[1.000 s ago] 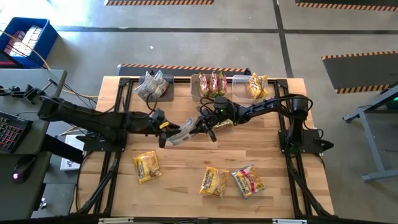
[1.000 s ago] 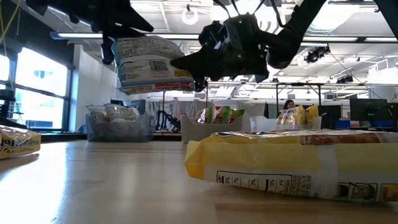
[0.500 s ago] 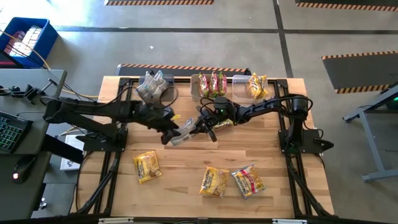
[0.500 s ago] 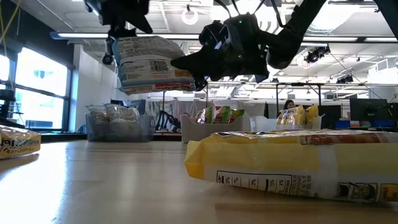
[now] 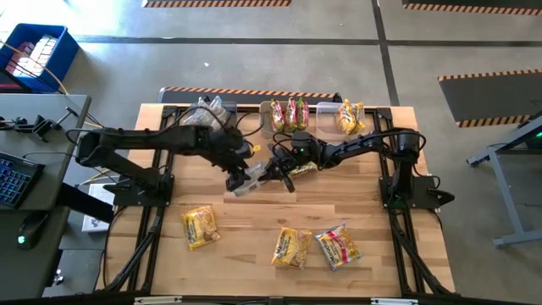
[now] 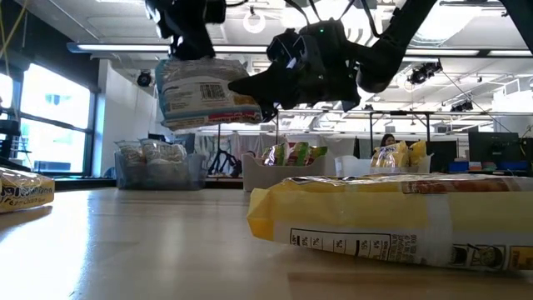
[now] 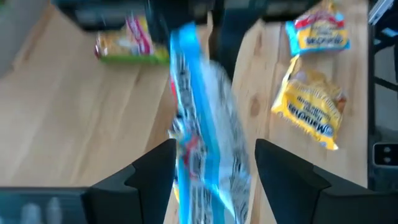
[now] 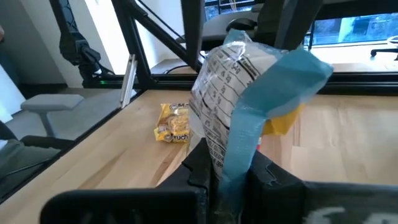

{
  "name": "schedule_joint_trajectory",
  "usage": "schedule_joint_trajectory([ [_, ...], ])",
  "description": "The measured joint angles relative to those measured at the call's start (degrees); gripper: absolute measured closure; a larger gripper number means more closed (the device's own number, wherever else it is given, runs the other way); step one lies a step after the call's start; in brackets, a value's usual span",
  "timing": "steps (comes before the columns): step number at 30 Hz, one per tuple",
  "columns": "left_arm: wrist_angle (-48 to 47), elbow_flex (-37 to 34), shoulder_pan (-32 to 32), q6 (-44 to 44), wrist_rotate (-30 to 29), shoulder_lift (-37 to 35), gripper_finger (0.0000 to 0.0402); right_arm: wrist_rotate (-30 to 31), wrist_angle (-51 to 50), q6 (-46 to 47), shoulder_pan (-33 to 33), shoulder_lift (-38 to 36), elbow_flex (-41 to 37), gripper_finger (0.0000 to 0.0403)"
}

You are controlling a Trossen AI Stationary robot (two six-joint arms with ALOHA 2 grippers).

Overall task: Sort Maruchan noodles
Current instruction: Put the top blue noodle pack into the black bin

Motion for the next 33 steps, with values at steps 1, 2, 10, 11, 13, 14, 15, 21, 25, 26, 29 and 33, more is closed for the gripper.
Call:
schedule_joint_trajectory([
  [1, -0.36, 1.11, 0.19, 0.55, 0.02, -0.01, 0.0190, -0.02, -0.12, -0.12, 0.02, 0.00, 0.00, 0.0382],
  [2, -0.42, 2.02, 0.42, 0.83, 0.06, -0.08, 0.0190, -0.09, -0.20, -0.14, 0.02, 0.00, 0.00, 0.0382],
  [10, -1.72, 2.90, 3.08, -3.92, 5.85, 1.62, 0.0190, -0.21, -0.32, -0.14, 0.04, -0.01, 0.00, 0.0382],
  [11, -1.88, 2.88, 3.28, -3.82, 6.61, 2.23, 0.0190, -0.25, -0.36, -0.14, 0.04, -0.02, 0.00, 0.0382],
  [13, -1.59, 2.88, 3.42, -3.42, 8.37, 3.61, 0.0190, -0.26, -0.51, -0.14, 0.04, -0.02, 0.00, 0.0382],
  [14, -1.81, 2.88, 3.42, -2.95, 9.32, 4.36, 0.0190, -0.28, -0.57, -0.14, 0.04, -0.02, 0.00, 0.0382],
  [15, -1.75, 2.88, 3.40, -2.41, 10.08, 5.25, 0.0190, -0.30, -0.67, -0.14, 0.04, -0.02, 0.00, 0.0382],
  [21, -2.07, 2.88, 3.42, 2.16, 15.97, 8.92, 0.0190, -0.98, -1.39, -0.54, 0.27, -0.02, 0.00, 0.0382],
  [25, -3.62, 2.88, 3.37, 4.55, 16.38, 9.38, 0.0201, -0.32, -1.52, -1.71, 0.91, -0.02, 0.00, 0.0382],
  [26, -4.03, 2.88, 3.37, 5.08, 16.36, 9.40, 0.0209, -0.33, -1.49, -2.14, 0.92, -0.02, 0.00, 0.0383],
  [29, -4.89, 2.88, 3.44, 6.25, 16.30, 9.40, 0.0248, -0.26, -1.29, -2.67, 0.90, -0.02, 0.00, 0.0383],
  [33, -6.05, 2.88, 3.37, 8.23, 16.34, 9.14, 0.0317, 1.32, -1.16, -2.55, 0.90, -0.02, 0.00, 0.0383],
])
